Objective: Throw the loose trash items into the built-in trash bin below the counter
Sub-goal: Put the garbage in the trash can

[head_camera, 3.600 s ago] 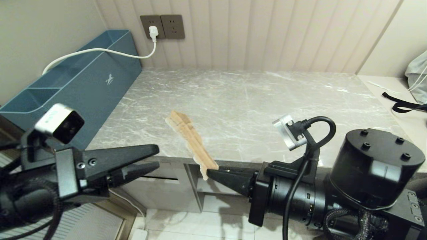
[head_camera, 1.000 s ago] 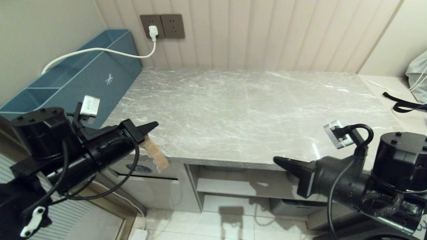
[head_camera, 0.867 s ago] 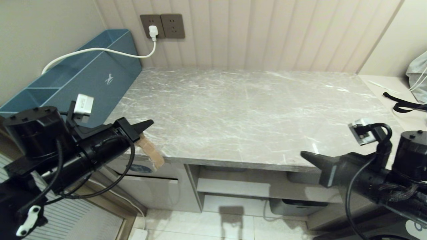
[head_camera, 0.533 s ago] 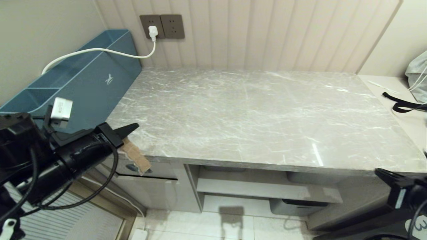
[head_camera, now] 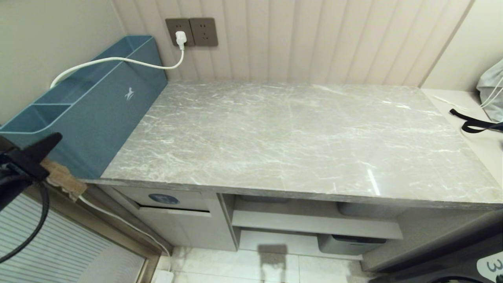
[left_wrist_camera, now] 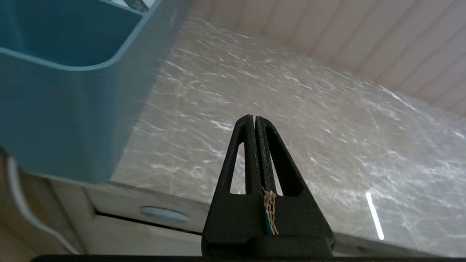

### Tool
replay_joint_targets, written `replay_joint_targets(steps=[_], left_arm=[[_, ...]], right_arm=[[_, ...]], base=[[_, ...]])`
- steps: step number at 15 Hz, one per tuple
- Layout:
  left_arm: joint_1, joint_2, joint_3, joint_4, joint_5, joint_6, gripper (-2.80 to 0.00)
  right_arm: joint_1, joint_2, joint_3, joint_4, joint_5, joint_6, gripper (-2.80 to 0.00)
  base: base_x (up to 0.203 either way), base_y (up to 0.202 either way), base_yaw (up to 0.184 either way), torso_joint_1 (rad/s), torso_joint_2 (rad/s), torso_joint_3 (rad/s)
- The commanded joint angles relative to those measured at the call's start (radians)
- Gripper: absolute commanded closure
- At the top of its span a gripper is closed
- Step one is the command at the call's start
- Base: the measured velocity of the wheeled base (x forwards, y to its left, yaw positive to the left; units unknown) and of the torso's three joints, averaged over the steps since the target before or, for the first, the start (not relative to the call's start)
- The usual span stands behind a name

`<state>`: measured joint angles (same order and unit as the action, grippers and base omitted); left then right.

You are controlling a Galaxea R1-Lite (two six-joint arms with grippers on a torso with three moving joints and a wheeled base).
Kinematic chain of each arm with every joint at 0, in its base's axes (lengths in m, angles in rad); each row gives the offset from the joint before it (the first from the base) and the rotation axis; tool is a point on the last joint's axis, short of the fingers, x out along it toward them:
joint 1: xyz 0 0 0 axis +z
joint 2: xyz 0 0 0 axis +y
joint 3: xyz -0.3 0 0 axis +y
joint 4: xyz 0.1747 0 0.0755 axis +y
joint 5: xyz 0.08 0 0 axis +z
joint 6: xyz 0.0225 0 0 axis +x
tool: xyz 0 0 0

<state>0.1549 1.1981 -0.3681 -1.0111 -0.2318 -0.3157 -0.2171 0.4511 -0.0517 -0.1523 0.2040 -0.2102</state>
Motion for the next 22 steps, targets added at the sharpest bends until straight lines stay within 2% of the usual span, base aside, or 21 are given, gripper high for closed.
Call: replay_joint_targets(steps=[1,2,3,4,5,6,7,8,10,11,14,18,20,22], left_arm=[[0.019,-0.12,0.063,-0.005,-0.004,0.007,0.0],[0.031,-0.178,0.117,-0.003,-0.01,0.019,0.0],[0.046,-0.242,0.167,0.001,-0.021,0.032,0.0],[0.062,-0.319,0.212,0.017,-0.031,0.042,0.0],[0.074,-0.392,0.247,0.05,-0.038,0.05,0.0],[0.079,-0.459,0.264,0.109,-0.043,0.059,0.0],[0.083,-0.537,0.266,0.211,-0.048,0.067,0.0],[0.085,-0.602,0.255,0.324,-0.053,0.072,0.0],[0.088,-0.697,0.207,0.555,-0.065,0.079,0.0],[0.089,-0.719,0.194,0.605,-0.074,0.082,0.0],[0.086,-0.744,0.208,0.614,-0.102,0.143,0.0],[0.086,-0.743,0.209,0.65,-0.109,0.264,0.0],[0.086,-0.715,0.199,0.651,-0.154,0.336,0.0],[0.086,-0.679,0.175,0.651,-0.175,0.358,0.0]], right_arm=[[0.008,-0.174,0.037,0.023,0.027,-0.002,0.0],[0.009,-0.173,0.044,-0.003,0.033,0.01,0.0],[0.01,-0.172,0.034,0.05,0.035,0.016,0.0],[0.021,-0.171,0.005,0.181,0.039,0.024,0.0],[0.06,-0.165,-0.018,0.276,0.037,0.036,0.0],[0.121,-0.166,-0.024,0.291,0.028,0.05,0.0],[0.195,-0.188,-0.027,0.283,0.008,0.075,0.0],[0.228,-0.232,-0.028,0.279,-0.022,0.095,0.0],[0.229,-0.357,-0.025,0.285,-0.091,0.103,0.0],[0.227,-0.427,-0.019,0.293,-0.126,0.097,0.0],[0.221,-0.45,-0.007,0.307,-0.187,0.078,0.0],[0.22,-0.45,0.006,0.273,-0.187,0.083,0.0],[0.22,-0.451,0.006,0.273,-0.187,0.091,0.0],[0.221,-0.45,0.006,0.273,-0.187,0.088,0.0]], base=[[0.0,0.0,0.0,0.0,0.0,0.0],[0.0,0.0,0.0,0.0,0.0,0.0],[0.0,0.0,0.0,0.0,0.0,0.0],[0.0,0.0,0.0,0.0,0.0,0.0],[0.0,0.0,0.0,0.0,0.0,0.0],[0.0,0.0,0.0,0.0,0.0,0.0],[0.0,0.0,0.0,0.0,0.0,0.0],[0.0,0.0,0.0,0.0,0.0,0.0],[0.0,0.0,0.0,0.0,0.0,0.0],[0.0,0.0,0.0,0.0,0.0,0.0],[0.0,0.0,0.0,0.0,0.0,0.0],[0.0,0.0,0.0,0.0,0.0,0.0],[0.0,0.0,0.0,0.0,0.0,0.0],[0.0,0.0,0.0,-0.1,0.21,0.123]])
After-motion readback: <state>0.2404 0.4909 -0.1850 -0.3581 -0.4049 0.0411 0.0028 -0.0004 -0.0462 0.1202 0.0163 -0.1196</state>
